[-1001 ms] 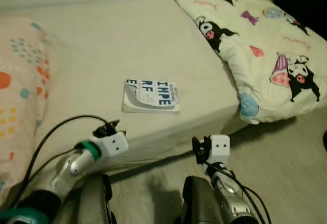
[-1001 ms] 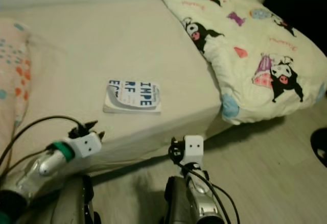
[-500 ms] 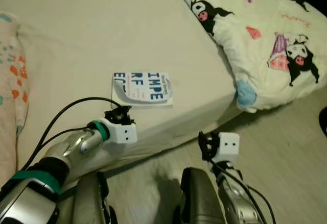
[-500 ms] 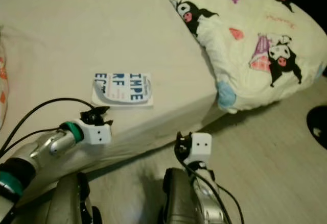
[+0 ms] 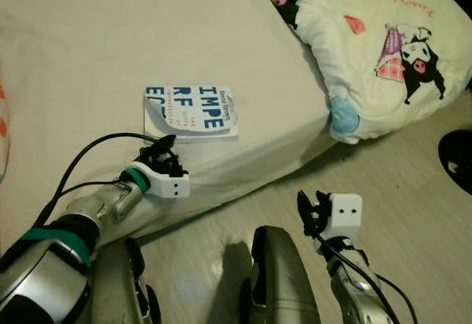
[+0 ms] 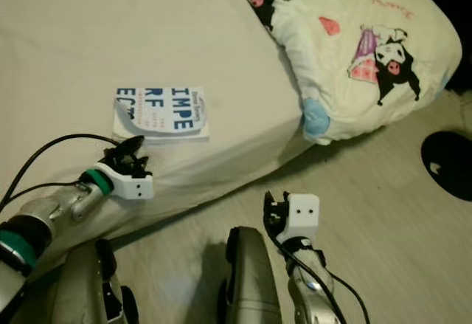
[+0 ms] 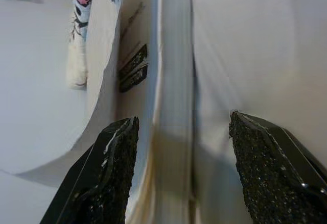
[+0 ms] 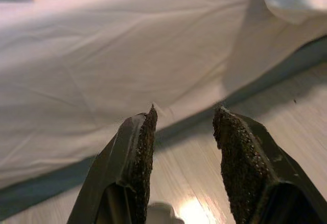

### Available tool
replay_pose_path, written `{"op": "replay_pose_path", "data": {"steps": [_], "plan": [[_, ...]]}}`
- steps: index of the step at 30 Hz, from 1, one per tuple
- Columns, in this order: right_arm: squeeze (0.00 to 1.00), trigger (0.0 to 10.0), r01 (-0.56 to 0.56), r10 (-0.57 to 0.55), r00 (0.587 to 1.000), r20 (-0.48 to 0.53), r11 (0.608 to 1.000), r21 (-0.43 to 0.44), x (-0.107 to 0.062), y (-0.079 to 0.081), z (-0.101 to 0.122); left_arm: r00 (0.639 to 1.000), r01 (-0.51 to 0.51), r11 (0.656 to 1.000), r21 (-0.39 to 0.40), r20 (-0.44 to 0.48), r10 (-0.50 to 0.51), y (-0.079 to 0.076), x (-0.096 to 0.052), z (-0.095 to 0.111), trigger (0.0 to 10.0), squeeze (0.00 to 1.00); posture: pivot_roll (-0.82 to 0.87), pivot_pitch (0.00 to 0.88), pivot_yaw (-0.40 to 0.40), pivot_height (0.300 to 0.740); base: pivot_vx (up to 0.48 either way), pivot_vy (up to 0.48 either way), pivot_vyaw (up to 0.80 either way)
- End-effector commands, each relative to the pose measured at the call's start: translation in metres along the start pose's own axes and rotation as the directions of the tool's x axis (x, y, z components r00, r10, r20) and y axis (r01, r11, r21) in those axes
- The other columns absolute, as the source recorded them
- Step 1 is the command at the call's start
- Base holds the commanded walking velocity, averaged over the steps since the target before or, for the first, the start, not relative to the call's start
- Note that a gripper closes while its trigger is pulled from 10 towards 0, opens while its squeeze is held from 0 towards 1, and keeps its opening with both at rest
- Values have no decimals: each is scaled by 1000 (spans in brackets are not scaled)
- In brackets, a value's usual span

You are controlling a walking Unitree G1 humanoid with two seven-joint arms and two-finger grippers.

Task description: Clean up the room

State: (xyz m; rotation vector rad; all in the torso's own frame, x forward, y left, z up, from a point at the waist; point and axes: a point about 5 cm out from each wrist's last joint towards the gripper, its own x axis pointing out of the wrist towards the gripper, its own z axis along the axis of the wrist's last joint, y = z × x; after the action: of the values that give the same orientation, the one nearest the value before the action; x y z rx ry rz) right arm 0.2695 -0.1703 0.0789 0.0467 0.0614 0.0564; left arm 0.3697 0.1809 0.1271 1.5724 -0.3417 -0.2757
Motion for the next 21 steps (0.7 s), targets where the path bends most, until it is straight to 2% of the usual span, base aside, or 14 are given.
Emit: {"op": "replay_pose_path", "data": {"steps": [1, 3, 6, 7, 9, 11, 12, 15, 21], "plan": [[0, 10000, 6, -6, 999, -40, 1000, -1, -7, -3, -6, 992, 77, 996, 51, -103, -72, -12, -12, -18, 10000, 0, -246, 374, -100, 535, 0, 0, 0], [0, 10000, 5, -5, 999, -39, 1000, -2, -9, -4, -5, 991, 70, 995, 67, -123, -62, -8, -12, -23, 10000, 0, -246, 374, -100, 535, 0, 0, 0], [0, 10000, 7, -7, 999, -42, 1000, -7, -14, -7, 0, 981, 36, 993, 109, -193, -14, 9, -11, -40, 9765, 0, -263, 391, -106, 535, 0, 0, 0], [0, 10000, 7, -7, 999, -42, 1000, -7, -14, -7, 0, 981, 36, 993, 109, -193, -14, 9, -11, -40, 9765, 0, -263, 391, -106, 535, 0, 0, 0], [0, 10000, 10, -11, 999, -51, 1000, -9, -17, -8, 1, 977, 18, 991, 131, -213, 11, 16, -11, -47, 4745, 0, -263, 391, -106, 535, 0, 0, 0], [0, 10000, 10, -11, 999, -51, 1000, -9, -17, -8, 1, 977, 18, 991, 131, -213, 11, 16, -11, -47, 4745, 0, -263, 391, -106, 535, 0, 0, 0], [0, 10000, 11, -11, 998, -57, 1000, -10, -19, -8, 2, 973, 14, 990, 137, -228, 17, 18, -12, -50, 0, 0, -265, 393, -107, 535, 0, 0, 0], [0, 10000, 9, -9, 998, -63, 1000, -9, -20, -7, 2, 967, 22, 992, 128, -254, 11, 19, -15, -56, 0, 0, -260, 390, -109, 535, 0, 0, 0], [0, 10000, -7, 6, 997, -77, 1000, -5, -18, -3, 2, 962, 24, 997, 74, -273, -3, 9, -24, -58, 0, 0, -241, 383, -118, 535, 0, 0, 0]]}}
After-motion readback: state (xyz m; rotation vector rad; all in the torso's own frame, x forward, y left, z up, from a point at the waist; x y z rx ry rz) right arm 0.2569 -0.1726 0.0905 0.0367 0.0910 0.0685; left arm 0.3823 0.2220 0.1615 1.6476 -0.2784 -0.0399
